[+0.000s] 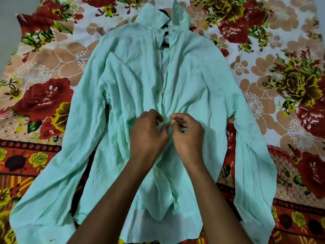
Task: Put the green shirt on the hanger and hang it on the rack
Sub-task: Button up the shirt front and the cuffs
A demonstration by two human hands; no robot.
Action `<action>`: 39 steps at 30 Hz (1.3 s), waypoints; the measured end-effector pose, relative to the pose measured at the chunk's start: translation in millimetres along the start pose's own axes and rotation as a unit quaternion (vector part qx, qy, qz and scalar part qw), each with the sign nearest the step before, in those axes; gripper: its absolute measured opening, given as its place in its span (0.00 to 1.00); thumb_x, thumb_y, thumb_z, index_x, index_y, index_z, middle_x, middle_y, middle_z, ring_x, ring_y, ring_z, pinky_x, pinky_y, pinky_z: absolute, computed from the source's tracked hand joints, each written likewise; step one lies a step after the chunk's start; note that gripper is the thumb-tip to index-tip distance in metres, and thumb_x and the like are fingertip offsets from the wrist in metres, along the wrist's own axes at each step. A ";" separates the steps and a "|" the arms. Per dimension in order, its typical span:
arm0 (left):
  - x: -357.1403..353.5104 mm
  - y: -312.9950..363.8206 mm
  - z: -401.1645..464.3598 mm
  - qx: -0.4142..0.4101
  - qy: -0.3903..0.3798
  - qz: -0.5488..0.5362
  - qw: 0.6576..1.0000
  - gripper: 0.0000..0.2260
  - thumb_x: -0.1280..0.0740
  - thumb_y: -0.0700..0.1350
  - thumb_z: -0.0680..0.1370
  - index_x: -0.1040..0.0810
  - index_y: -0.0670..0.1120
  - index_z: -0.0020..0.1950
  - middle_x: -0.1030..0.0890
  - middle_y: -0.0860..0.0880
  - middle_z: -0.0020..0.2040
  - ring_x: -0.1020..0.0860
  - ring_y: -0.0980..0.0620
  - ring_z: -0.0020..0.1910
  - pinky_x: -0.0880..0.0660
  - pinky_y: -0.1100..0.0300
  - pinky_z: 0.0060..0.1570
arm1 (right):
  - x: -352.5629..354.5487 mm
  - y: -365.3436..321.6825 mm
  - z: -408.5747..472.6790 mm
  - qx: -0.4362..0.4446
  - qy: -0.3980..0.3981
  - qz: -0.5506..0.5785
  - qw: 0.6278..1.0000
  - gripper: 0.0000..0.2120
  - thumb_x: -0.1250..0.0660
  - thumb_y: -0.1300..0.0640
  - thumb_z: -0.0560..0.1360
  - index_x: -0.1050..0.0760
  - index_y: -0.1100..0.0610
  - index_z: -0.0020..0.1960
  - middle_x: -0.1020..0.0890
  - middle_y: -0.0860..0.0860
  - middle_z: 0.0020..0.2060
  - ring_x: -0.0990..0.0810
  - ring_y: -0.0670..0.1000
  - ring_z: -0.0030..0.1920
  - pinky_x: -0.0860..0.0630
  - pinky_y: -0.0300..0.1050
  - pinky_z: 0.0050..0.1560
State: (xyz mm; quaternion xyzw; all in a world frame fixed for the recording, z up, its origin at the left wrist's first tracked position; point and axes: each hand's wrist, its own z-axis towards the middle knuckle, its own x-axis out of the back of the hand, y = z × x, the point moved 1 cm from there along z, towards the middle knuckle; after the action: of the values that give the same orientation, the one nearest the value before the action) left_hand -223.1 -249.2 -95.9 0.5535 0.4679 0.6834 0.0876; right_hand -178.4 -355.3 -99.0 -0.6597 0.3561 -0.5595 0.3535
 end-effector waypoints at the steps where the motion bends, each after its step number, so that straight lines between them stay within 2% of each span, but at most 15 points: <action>1: -6.2 -1.5 6.6 0.006 -0.010 0.020 1.000 0.10 0.28 0.50 0.75 0.23 0.47 0.51 0.21 0.52 0.45 0.22 0.51 0.45 0.25 0.53 0.40 | -4.6 -1.5 6.6 0.001 -0.003 0.002 1.000 0.08 0.31 0.65 0.77 0.16 0.55 0.50 0.15 0.43 0.43 0.18 0.38 0.46 0.25 0.28 0.47; 3: -12.5 -6.2 15.6 0.018 -0.005 0.056 0.998 0.11 0.30 0.50 0.76 0.24 0.45 0.52 0.20 0.49 0.44 0.22 0.47 0.43 0.23 0.47 0.39 | -14.1 -2.7 14.8 0.001 -0.033 -0.016 0.999 0.10 0.33 0.66 0.78 0.15 0.56 0.52 0.14 0.45 0.46 0.17 0.40 0.48 0.23 0.32 0.52; 5: -11.8 -11.4 22.0 0.027 0.015 0.067 0.997 0.09 0.31 0.48 0.77 0.23 0.44 0.51 0.19 0.48 0.41 0.21 0.47 0.40 0.23 0.47 0.39 | -22.8 -1.6 20.0 0.001 -0.073 -0.049 0.996 0.11 0.34 0.66 0.78 0.15 0.56 0.54 0.13 0.47 0.48 0.16 0.44 0.50 0.21 0.39 0.57; 8: -5.8 -18.1 26.7 0.058 0.008 0.017 0.998 0.04 0.31 0.44 0.76 0.19 0.45 0.44 0.19 0.51 0.36 0.21 0.52 0.35 0.25 0.54 0.37 | -30.1 3.5 23.6 0.016 -0.084 -0.083 0.993 0.08 0.31 0.64 0.76 0.15 0.57 0.53 0.13 0.49 0.47 0.15 0.47 0.49 0.19 0.46 0.57; 10: 0.0 -21.6 30.8 0.114 -0.009 -0.039 0.993 0.04 0.31 0.43 0.75 0.17 0.46 0.41 0.19 0.54 0.34 0.21 0.56 0.35 0.27 0.59 0.37 | -33.3 4.8 23.6 0.034 -0.077 -0.098 0.992 0.06 0.27 0.60 0.75 0.15 0.57 0.51 0.14 0.50 0.44 0.17 0.49 0.47 0.18 0.49 0.54; 13: 7.7 -28.5 37.9 0.212 -0.032 -0.158 0.964 0.06 0.30 0.41 0.75 0.15 0.47 0.40 0.18 0.53 0.31 0.21 0.54 0.32 0.26 0.60 0.37 | -39.1 5.3 21.3 0.041 -0.060 -0.147 0.986 0.06 0.25 0.57 0.74 0.16 0.54 0.51 0.17 0.49 0.44 0.19 0.51 0.48 0.19 0.51 0.51; 15: 11.9 -28.5 39.2 0.254 -0.053 -0.217 0.941 0.06 0.28 0.42 0.76 0.14 0.45 0.40 0.19 0.51 0.30 0.24 0.54 0.30 0.27 0.59 0.36 | -41.5 4.2 19.9 0.043 -0.038 -0.165 0.985 0.03 0.26 0.57 0.74 0.16 0.52 0.47 0.17 0.47 0.42 0.18 0.50 0.47 0.20 0.51 0.48; 18: 13.2 -23.4 39.1 0.290 -0.073 -0.262 0.917 0.07 0.27 0.42 0.77 0.14 0.44 0.40 0.21 0.52 0.27 0.26 0.57 0.26 0.28 0.62 0.34 | -39.8 0.4 19.6 0.014 -0.012 -0.089 0.996 0.02 0.27 0.59 0.75 0.16 0.53 0.45 0.15 0.45 0.39 0.17 0.44 0.43 0.19 0.43 0.46; 20: 12.0 -21.8 38.9 0.300 -0.072 -0.281 0.909 0.06 0.27 0.42 0.78 0.14 0.43 0.42 0.22 0.55 0.26 0.26 0.61 0.24 0.29 0.66 0.31 | -36.1 -2.3 19.0 -0.028 -0.013 -0.026 0.999 0.02 0.27 0.59 0.76 0.15 0.54 0.45 0.14 0.43 0.39 0.16 0.41 0.41 0.22 0.33 0.45; 22: 11.2 -20.8 37.0 0.298 -0.069 -0.299 0.904 0.04 0.27 0.42 0.78 0.14 0.43 0.45 0.20 0.56 0.27 0.24 0.62 0.26 0.27 0.67 0.33 | -34.0 -3.3 17.7 -0.073 -0.025 0.015 0.997 0.02 0.27 0.59 0.76 0.15 0.54 0.46 0.14 0.42 0.38 0.17 0.38 0.41 0.24 0.28 0.44; 27: 13.1 -14.9 30.7 0.263 -0.074 -0.317 0.908 0.07 0.28 0.37 0.79 0.15 0.46 0.43 0.19 0.58 0.28 0.23 0.64 0.27 0.27 0.72 0.32 | -31.1 0.0 21.4 -0.141 -0.027 0.075 0.987 0.02 0.26 0.58 0.75 0.14 0.53 0.45 0.13 0.44 0.38 0.15 0.40 0.41 0.20 0.34 0.47; 32: 18.1 -16.3 29.2 0.247 -0.111 -0.315 0.910 0.13 0.34 0.33 0.78 0.11 0.46 0.48 0.12 0.50 0.39 0.18 0.62 0.35 0.25 0.69 0.38 | -25.3 -2.2 27.3 -0.172 -0.067 0.099 0.978 0.03 0.26 0.58 0.76 0.13 0.53 0.46 0.12 0.46 0.40 0.14 0.42 0.43 0.19 0.37 0.50; 36: 16.8 -19.5 34.3 0.259 -0.100 -0.300 0.912 0.08 0.30 0.34 0.77 0.12 0.45 0.46 0.12 0.48 0.39 0.16 0.58 0.38 0.23 0.67 0.40 | -20.5 -5.3 28.6 -0.174 -0.103 0.107 0.974 0.08 0.28 0.58 0.78 0.15 0.47 0.43 0.12 0.43 0.40 0.15 0.39 0.44 0.21 0.34 0.50; 39: 16.1 -16.9 37.3 0.266 -0.091 -0.301 0.912 0.02 0.25 0.38 0.75 0.12 0.43 0.44 0.13 0.48 0.36 0.18 0.59 0.33 0.24 0.68 0.35 | -16.9 -8.0 27.5 -0.155 -0.139 0.129 0.970 0.08 0.29 0.54 0.79 0.14 0.46 0.44 0.12 0.43 0.42 0.14 0.40 0.47 0.21 0.36 0.54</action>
State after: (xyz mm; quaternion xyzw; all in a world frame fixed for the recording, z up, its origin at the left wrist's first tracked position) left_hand -204.5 -209.4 -99.4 0.4495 0.7663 0.4219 0.1810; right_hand -152.6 -334.8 -103.6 -0.7258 0.4682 -0.3502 0.3624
